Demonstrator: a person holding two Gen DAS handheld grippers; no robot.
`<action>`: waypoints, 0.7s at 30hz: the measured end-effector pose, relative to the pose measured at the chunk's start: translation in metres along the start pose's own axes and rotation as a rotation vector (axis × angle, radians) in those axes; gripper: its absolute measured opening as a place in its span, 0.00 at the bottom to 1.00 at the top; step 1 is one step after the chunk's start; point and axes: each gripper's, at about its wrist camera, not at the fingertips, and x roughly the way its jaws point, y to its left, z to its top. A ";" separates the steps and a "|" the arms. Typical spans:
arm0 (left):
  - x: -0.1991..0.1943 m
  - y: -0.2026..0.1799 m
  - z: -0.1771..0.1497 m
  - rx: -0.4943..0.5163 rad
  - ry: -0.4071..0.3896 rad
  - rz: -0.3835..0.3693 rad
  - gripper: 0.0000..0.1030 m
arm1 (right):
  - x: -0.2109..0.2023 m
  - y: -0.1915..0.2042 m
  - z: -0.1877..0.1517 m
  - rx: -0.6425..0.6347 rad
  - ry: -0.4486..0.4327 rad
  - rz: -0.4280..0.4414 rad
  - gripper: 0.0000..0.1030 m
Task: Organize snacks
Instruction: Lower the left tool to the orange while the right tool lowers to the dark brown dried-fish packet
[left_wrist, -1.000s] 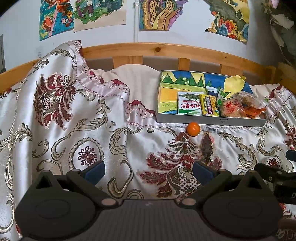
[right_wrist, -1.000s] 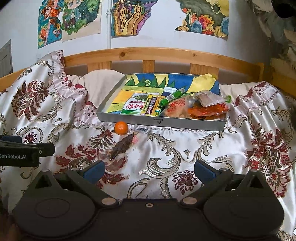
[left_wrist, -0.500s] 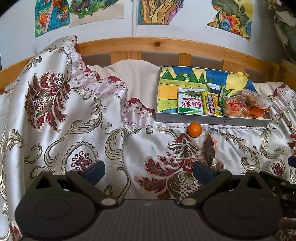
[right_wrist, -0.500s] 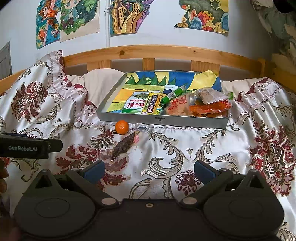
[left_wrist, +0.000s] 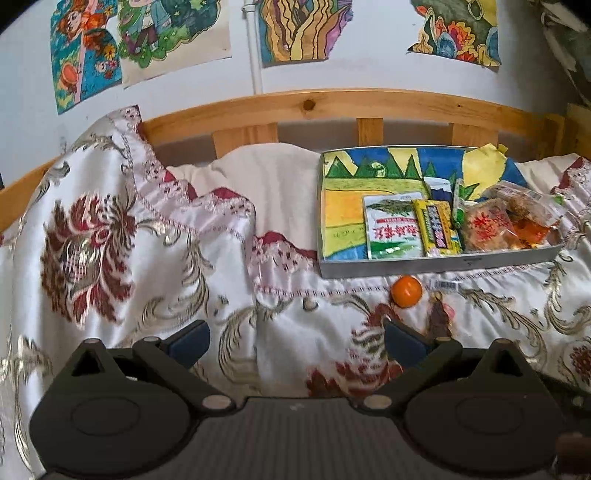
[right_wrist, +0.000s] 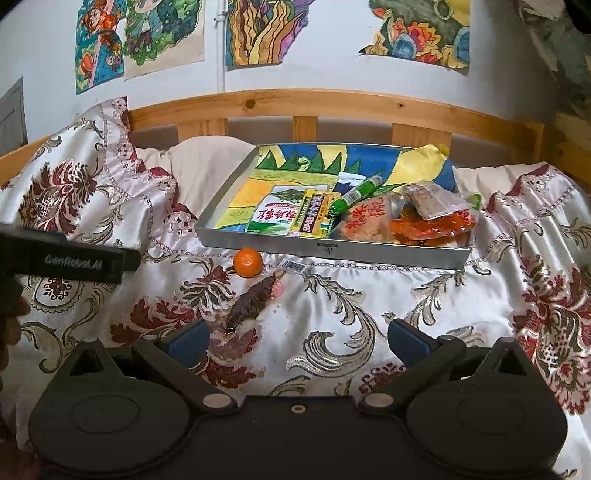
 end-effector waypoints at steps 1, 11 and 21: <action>0.002 0.000 0.002 0.001 -0.001 0.003 0.99 | 0.003 0.001 0.002 -0.007 0.005 0.003 0.99; 0.031 0.007 0.016 0.004 0.017 0.049 0.99 | 0.038 0.009 0.012 -0.088 0.028 0.035 0.99; 0.055 0.014 0.023 0.000 0.051 0.096 0.99 | 0.098 0.033 0.020 -0.096 0.089 0.026 0.99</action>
